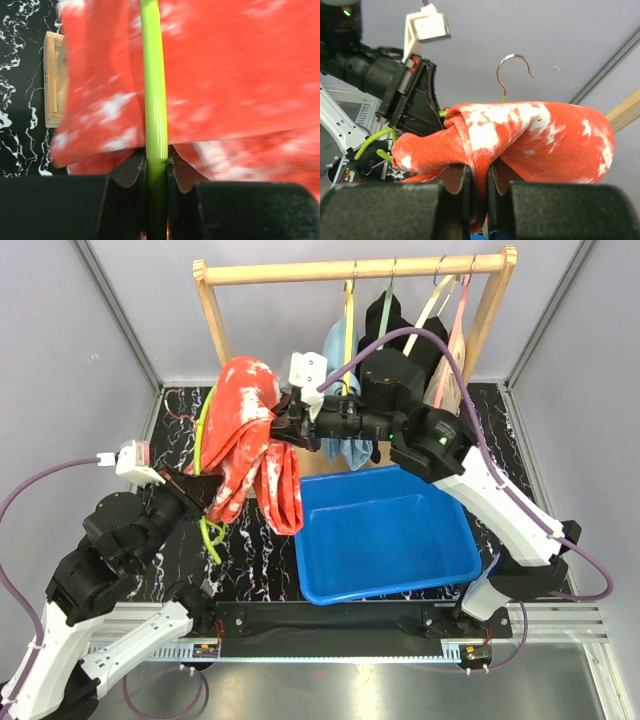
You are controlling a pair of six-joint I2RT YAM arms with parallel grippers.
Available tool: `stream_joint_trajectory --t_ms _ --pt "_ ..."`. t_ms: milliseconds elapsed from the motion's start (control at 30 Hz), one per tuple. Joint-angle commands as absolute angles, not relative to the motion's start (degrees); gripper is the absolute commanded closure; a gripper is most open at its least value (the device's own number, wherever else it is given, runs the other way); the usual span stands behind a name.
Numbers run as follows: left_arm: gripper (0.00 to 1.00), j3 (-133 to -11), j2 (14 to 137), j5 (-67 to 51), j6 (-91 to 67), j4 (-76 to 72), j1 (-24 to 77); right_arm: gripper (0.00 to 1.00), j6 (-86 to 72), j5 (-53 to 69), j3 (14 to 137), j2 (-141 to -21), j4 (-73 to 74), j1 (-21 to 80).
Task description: Remove the trousers from the hanger
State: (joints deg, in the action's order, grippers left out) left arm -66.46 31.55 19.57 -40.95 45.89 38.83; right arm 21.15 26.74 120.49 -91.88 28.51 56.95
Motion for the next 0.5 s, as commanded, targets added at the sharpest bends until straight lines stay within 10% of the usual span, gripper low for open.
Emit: stream_joint_trajectory --t_ms 0,467 --pt "1.00 -64.95 31.38 25.49 -38.85 46.40 38.58 1.00 24.08 32.34 131.37 -89.03 25.83 56.78" --pt "1.00 -62.58 29.27 24.79 -35.60 45.62 38.58 1.00 35.41 36.03 137.82 -87.37 44.72 56.69"
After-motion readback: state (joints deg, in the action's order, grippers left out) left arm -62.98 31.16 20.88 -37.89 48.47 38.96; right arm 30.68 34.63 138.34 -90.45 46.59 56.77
